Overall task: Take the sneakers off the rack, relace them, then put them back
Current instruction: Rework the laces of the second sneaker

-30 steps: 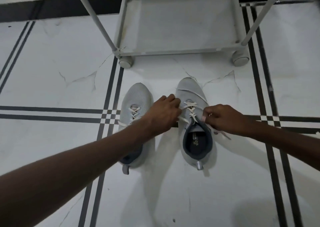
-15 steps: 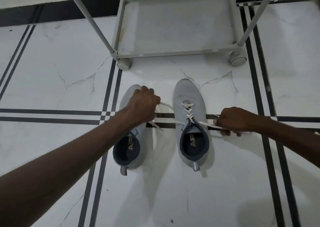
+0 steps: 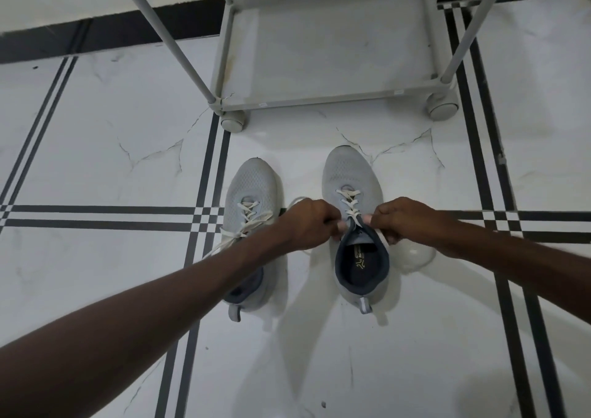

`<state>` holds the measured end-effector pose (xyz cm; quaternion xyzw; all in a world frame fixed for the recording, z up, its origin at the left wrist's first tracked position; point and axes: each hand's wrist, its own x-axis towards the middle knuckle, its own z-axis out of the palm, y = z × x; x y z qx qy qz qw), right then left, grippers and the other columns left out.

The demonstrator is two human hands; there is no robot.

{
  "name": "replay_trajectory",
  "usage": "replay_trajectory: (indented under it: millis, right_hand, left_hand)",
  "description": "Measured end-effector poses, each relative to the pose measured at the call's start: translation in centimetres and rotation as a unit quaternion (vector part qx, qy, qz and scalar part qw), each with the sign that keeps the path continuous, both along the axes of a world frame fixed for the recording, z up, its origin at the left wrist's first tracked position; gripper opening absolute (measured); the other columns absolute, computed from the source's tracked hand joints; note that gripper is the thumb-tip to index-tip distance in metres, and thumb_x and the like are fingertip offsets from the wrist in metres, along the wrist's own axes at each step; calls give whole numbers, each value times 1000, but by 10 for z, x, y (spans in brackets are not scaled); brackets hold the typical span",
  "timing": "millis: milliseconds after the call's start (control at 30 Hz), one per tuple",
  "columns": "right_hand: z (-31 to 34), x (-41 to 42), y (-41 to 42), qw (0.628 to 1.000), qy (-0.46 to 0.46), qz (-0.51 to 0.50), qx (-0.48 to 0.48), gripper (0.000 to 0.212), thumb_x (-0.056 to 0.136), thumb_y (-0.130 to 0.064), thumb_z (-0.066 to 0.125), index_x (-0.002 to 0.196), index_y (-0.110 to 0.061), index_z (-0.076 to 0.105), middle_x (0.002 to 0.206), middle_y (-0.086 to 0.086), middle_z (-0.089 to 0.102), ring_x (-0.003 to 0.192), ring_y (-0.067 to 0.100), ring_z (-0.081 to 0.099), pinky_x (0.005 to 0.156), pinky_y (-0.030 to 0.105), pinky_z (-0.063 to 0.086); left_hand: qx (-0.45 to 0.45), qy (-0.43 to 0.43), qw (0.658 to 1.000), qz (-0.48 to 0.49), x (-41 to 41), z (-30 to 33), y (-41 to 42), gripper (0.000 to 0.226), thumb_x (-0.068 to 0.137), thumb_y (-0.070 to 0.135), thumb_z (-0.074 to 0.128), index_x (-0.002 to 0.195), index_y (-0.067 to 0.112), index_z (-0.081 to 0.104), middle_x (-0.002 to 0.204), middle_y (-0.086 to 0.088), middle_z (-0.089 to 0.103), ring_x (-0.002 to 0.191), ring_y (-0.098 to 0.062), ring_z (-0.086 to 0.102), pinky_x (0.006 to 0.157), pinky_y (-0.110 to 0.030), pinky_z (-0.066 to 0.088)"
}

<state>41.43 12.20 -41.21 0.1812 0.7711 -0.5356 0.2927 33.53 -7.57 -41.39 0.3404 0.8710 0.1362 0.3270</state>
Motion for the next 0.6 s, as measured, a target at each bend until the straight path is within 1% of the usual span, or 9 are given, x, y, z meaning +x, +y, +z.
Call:
replay_trajectory:
  millis: [100,167,200,267,333,367,433,533,600]
  right_hand:
    - [7,0,2,988,-97,-31,-118,34,94,-32,58,68,-12,52,52,2,39,43,17,37,48,28,43]
    - [9,1,8,983,-121,-31,-138,32,95,-29,55,68,-14,47,57,2,35,44,15,31,44,26,38]
    - [9,1,10,985,-115,-29,-129,30,95,-27,54,70,-12,49,60,3,42,46,15,36,47,29,44]
    - [8,0,13,989,-82,-44,-111,24,94,-24,54,78,-6,55,72,11,60,57,20,52,66,39,55]
    - [9,-1,11,989,-68,-66,-114,23,94,-26,57,86,-4,59,79,17,68,69,26,59,78,42,55]
    - [10,-1,8,988,-74,-68,-120,24,93,-29,59,89,-5,60,78,18,68,69,28,61,78,43,56]
    - [10,2,1,990,-94,-36,-102,27,90,-32,66,89,-6,62,69,14,65,66,26,63,72,40,60]
    - [9,3,-3,992,-98,15,-73,16,89,-18,68,85,-4,61,56,7,55,58,20,61,70,39,61]
    - [10,0,2,996,-70,37,-49,12,91,-13,64,83,-5,62,62,8,55,59,16,57,71,36,58]
  left_hand:
    - [25,22,999,21,0,-4,-5,25,89,35,54,79,21,72,79,-6,73,81,-28,65,75,-32,47]
    - [45,34,998,37,2,-3,-11,20,91,31,59,81,22,73,79,-5,72,75,-23,61,74,-34,50]
    - [54,39,997,41,4,-2,-14,19,92,30,60,81,21,73,77,-4,71,70,-20,57,72,-33,50]
    - [58,49,996,44,6,-1,-15,20,95,29,60,84,18,72,75,-2,68,65,-17,50,69,-32,48]
    - [47,53,996,46,8,-1,-15,22,96,30,58,86,17,72,79,-5,71,66,-19,51,69,-32,47]
    - [43,54,996,49,9,-1,-14,22,96,31,57,87,16,72,82,-7,72,69,-22,55,69,-32,46]
    - [39,58,996,56,11,-2,-12,23,97,31,56,88,16,71,85,-8,72,77,-26,61,68,-30,42]
    - [38,65,996,55,13,-1,-15,24,97,30,55,90,15,72,86,-9,72,73,-22,57,67,-28,40]
    - [42,69,995,54,12,-2,-21,21,96,28,56,89,16,72,85,-8,73,73,-24,61,68,-31,47]
